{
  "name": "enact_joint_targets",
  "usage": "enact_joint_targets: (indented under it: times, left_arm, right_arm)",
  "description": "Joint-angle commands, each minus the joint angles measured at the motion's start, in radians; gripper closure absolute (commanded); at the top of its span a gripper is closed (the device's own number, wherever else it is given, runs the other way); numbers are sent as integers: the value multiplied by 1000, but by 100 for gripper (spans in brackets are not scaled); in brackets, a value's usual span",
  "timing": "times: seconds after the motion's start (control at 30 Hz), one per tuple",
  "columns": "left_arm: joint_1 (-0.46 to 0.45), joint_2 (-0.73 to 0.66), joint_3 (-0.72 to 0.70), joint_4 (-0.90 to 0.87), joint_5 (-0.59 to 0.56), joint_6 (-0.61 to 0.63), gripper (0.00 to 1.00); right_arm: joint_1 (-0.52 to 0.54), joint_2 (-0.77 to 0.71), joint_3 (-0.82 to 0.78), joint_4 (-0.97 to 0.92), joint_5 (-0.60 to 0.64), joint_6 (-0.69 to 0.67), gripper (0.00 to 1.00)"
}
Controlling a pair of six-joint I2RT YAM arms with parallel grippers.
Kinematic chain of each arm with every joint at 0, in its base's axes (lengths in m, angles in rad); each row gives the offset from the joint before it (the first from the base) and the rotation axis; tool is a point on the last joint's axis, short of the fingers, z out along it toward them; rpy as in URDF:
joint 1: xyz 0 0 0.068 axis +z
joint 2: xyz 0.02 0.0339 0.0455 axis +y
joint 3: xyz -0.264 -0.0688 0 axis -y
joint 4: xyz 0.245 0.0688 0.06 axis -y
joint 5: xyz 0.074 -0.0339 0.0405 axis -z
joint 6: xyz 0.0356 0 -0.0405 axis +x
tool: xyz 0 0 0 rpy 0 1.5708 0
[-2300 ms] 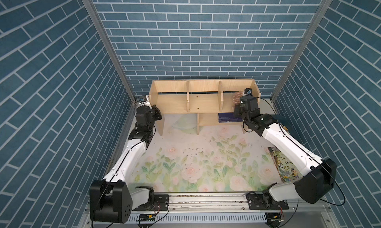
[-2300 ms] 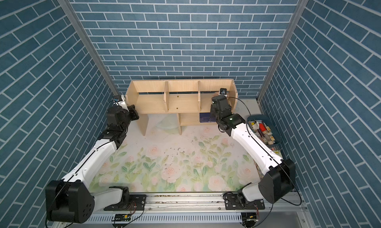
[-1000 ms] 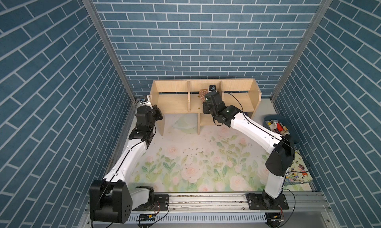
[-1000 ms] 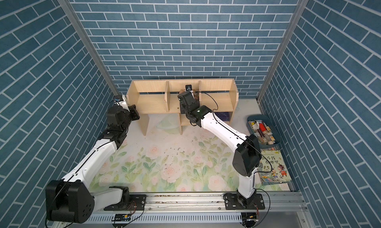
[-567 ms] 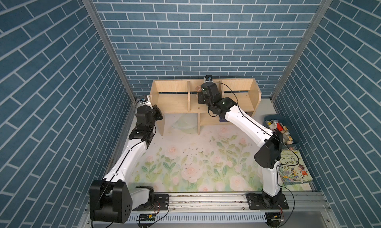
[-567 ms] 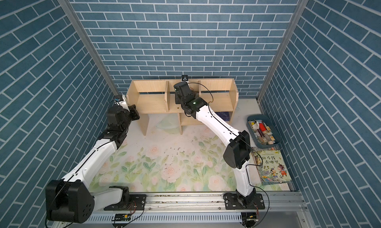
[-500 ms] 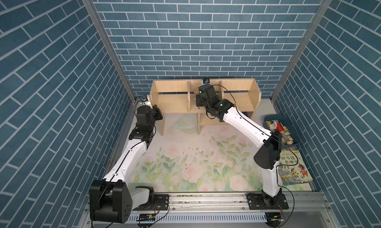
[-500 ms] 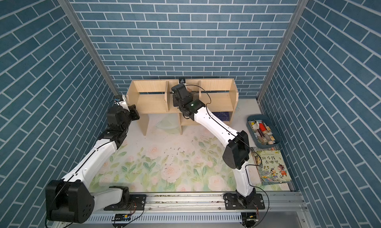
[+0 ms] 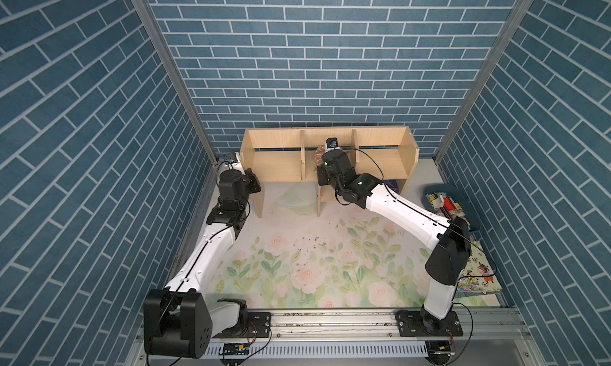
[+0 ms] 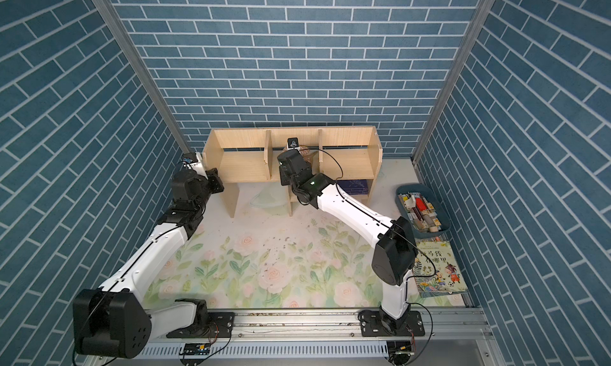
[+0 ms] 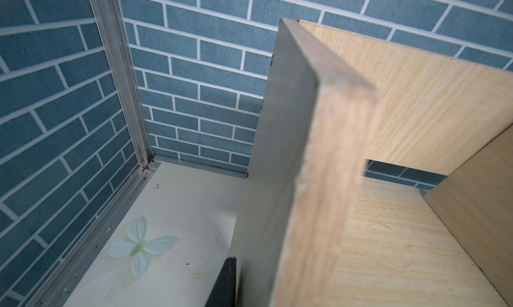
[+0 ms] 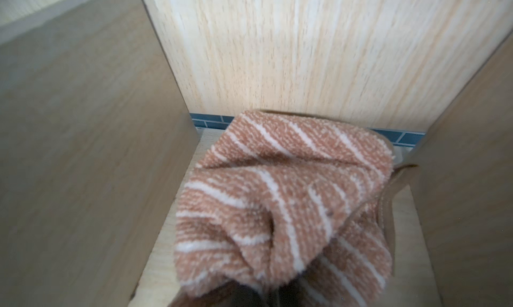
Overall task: Wipe the bookshelf clean with a cloth
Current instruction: Hold the shelf at the center of the board.
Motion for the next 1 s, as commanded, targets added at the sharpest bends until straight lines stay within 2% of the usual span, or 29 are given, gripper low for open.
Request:
enact_joint_targets:
  times: [0.0,0.17,0.27,0.37,0.43,0.57,0.67,0.8,0.97]
  left_arm:
    - [-12,4,-1,1,43,-95,100]
    - [-13,4,-2,0,38,-91,100]
    - [-12,5,-3,1,37,-90,100]
    - [-13,5,-3,-2,31,-86,100]
    - [-12,4,-2,-1,32,-87,100]
    - [-12,5,-1,-3,31,-88,100]
    - [-12,5,0,-5,29,-88,100]
    - [-12,5,-1,-7,20,-86,100]
    - [-12,1,-2,-6,17,-83,100]
  right_arm:
    - [1,53,168,4,-71,-45,98]
    - [-4,287,631,-169,-18,-52,97]
    - [-26,361,748,-207,17,-31,96]
    - [-80,307,693,-258,95,36,99]
    - [-100,231,576,-247,146,38,100]
    - [-105,57,288,-106,210,-10,100]
    - [-105,-35,180,-85,243,-16,100]
    - [-104,-93,116,-77,201,-10,100]
    - [-75,-52,102,-58,73,-25,100]
